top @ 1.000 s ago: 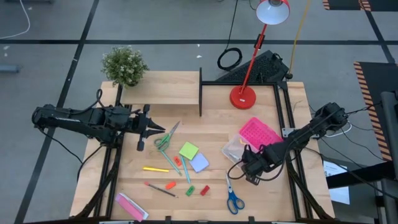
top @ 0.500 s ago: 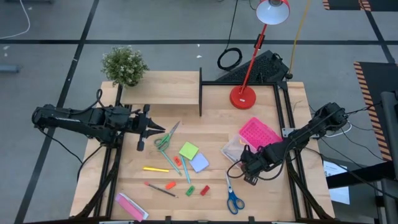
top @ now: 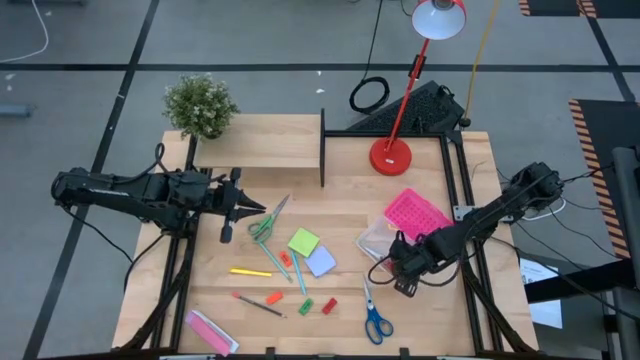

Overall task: Pack school essentials
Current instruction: Put the green scissors into the pink supply box, then put the blue scissors into the pink supply box

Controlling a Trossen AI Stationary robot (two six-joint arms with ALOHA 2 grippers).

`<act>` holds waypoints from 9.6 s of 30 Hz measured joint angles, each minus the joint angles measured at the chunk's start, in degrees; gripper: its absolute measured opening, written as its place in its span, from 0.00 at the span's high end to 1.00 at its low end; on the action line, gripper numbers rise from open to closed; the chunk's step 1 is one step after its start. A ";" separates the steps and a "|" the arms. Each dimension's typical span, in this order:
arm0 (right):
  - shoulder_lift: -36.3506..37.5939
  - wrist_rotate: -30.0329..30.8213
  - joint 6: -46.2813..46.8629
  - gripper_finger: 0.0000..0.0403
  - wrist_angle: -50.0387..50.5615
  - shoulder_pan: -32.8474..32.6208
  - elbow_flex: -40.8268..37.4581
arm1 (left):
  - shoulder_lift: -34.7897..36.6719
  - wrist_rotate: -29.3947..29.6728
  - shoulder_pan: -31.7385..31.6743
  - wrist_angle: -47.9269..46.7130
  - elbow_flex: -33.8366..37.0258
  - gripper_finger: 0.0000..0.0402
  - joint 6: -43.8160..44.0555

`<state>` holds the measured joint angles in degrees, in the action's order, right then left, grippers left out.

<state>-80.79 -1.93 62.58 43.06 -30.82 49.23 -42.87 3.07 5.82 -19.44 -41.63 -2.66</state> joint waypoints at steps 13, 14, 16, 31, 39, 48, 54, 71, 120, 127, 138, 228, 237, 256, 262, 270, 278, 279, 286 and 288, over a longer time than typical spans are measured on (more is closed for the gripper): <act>12.15 29.52 -9.72 0.62 -3.04 -3.16 0.03 | -1.11 0.17 0.00 -5.80 -0.04 0.91 1.99; 12.25 30.94 -11.57 0.62 -4.18 -3.46 0.04 | -1.09 0.79 0.00 -6.47 -0.04 0.91 2.69; 12.28 33.43 -15.78 0.62 -6.37 -3.88 0.04 | -1.12 2.59 0.00 -8.51 -0.04 0.91 5.00; 12.21 40.87 -41.44 0.62 -26.48 -3.14 -4.61 | -5.45 14.64 3.24 -20.33 -0.04 0.91 27.67; 12.23 40.71 -42.29 0.62 -26.09 -3.00 -4.61 | -19.82 18.55 14.35 -17.04 -0.04 0.91 38.58; 12.23 37.66 -42.31 0.62 -26.14 -3.00 -4.61 | -30.66 15.22 22.15 -17.14 -0.04 0.91 53.37; 12.23 37.63 -42.31 0.62 -28.62 -3.00 -4.61 | -35.62 16.04 25.62 -12.76 -0.02 0.91 57.62; 12.23 31.67 -42.11 0.62 -33.11 -2.93 -4.61 | -38.96 20.47 22.96 -15.20 -0.02 0.63 62.63; 12.21 31.65 -42.24 0.62 -32.98 -2.91 -4.61 | -37.89 8.92 2.16 -9.86 9.01 0.57 44.93; 12.23 31.65 -42.25 0.62 -32.96 -2.91 -4.61 | -37.88 8.31 2.19 -8.30 9.97 0.71 43.10; 12.21 32.27 -42.29 0.62 -33.00 -2.44 -4.61 | -37.16 8.19 2.33 -10.00 7.90 0.76 39.69; 30.39 58.97 -66.42 0.62 -35.07 -10.54 -1.25 | -90.35 -10.47 -2.48 -3.38 -67.76 0.77 -31.21; 30.37 58.90 -66.29 0.62 -34.71 -10.54 -1.25 | -92.96 -10.56 -2.80 -1.77 -67.76 0.77 -30.20; 30.37 58.82 -66.31 0.62 -34.65 -10.54 -1.25 | -92.83 -9.44 -2.86 -2.49 -67.65 0.64 -30.23; 30.37 58.82 -66.29 0.62 -34.63 -10.54 -1.25 | -92.83 -9.08 -2.86 -2.32 -67.63 0.63 -30.15; 30.07 58.73 -63.78 0.62 -32.98 -10.54 -1.27 | -89.02 -8.46 -2.86 -4.11 -67.52 0.65 -27.61; 30.05 58.28 -59.12 0.62 -29.55 -10.52 -1.29 | -83.27 -8.47 -2.91 -14.85 -67.55 0.73 -24.10; 30.05 57.21 -57.91 0.62 -29.22 -10.51 -1.29 | -82.64 -8.44 -2.91 -16.63 -67.56 0.74 -23.55; 28.91 51.08 -48.89 0.62 -28.27 -10.52 -1.95 | -81.68 -7.01 -2.61 -25.71 -65.58 0.81 -15.99; 27.79 49.10 -46.35 0.62 -28.04 -10.50 -2.42 | -80.71 -6.17 -2.08 -25.75 -62.73 0.83 -14.16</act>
<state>-52.99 47.16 16.23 15.02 -41.32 46.81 -123.58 -3.10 3.74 -45.19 -104.36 -16.82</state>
